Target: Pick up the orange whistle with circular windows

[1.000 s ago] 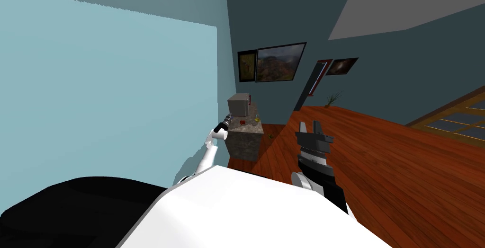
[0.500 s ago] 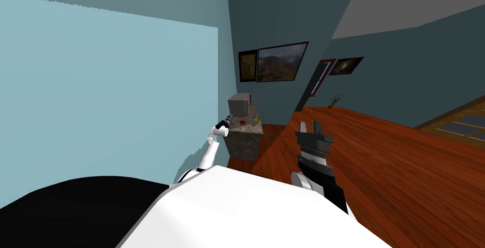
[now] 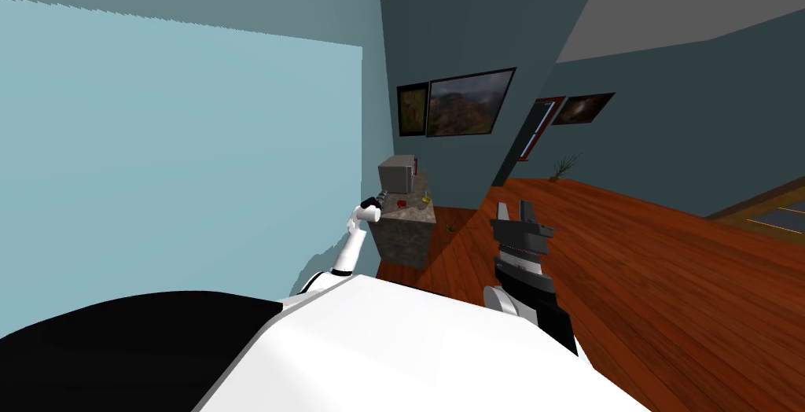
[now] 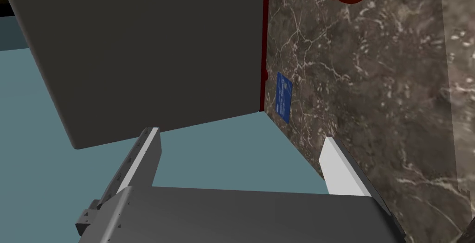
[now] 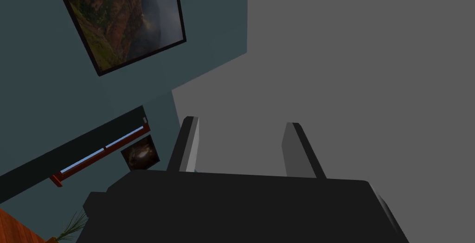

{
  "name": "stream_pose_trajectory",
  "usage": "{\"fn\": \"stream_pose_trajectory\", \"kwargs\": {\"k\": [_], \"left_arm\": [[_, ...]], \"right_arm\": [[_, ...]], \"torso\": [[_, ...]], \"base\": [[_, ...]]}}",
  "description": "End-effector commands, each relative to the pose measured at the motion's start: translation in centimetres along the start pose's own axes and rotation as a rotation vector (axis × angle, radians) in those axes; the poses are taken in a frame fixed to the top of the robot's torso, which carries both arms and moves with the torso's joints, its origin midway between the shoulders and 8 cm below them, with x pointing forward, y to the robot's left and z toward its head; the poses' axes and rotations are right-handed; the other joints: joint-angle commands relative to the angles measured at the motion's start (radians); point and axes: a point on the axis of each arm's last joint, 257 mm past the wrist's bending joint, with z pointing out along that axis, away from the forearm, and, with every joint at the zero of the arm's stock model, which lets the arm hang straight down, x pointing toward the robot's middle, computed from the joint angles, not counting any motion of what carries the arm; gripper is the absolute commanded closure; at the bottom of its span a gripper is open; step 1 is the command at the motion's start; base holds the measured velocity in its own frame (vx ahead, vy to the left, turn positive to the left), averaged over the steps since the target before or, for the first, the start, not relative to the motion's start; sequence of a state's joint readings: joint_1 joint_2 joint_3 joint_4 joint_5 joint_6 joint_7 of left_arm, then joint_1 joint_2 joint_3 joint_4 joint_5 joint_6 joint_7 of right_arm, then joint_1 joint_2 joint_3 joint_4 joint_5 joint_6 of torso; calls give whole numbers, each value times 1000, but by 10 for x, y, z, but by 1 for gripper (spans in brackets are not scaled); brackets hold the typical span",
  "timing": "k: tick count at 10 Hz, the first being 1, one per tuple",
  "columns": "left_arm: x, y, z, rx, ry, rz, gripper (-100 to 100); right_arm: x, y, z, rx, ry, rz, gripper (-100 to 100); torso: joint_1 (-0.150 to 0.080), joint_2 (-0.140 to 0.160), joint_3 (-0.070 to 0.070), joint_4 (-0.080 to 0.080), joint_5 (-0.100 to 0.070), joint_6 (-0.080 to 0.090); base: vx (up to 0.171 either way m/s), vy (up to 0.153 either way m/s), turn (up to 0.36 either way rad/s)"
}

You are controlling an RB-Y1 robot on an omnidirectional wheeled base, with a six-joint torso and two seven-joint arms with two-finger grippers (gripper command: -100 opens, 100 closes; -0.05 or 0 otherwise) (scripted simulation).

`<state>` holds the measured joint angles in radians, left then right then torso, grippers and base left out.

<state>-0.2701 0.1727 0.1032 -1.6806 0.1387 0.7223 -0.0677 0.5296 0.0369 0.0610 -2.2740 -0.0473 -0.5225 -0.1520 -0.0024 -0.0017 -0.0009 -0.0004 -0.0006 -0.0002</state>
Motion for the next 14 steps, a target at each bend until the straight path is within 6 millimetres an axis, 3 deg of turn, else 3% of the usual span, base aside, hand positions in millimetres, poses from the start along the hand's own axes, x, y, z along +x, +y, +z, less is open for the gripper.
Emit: {"fn": "stream_pose_trajectory", "kwargs": {"k": [1,4,14], "left_arm": [[3,6,1,-28,3,-2,-100],[8,14,15,-120,22,-25,-100],[15,56,23,-406,57,-65,-100]], "right_arm": [[0,0,0,0,0,0,0],[0,0,0,0,0,0,0],[0,0,0,0,0,0,0]], "torso": [[0,0,0,0,0,0],[0,0,0,0,0,0],[-1,-4,-2,-1,0,0]], "base": [[2,-19,-4],[27,-46,66],[45,-51,49]]}}
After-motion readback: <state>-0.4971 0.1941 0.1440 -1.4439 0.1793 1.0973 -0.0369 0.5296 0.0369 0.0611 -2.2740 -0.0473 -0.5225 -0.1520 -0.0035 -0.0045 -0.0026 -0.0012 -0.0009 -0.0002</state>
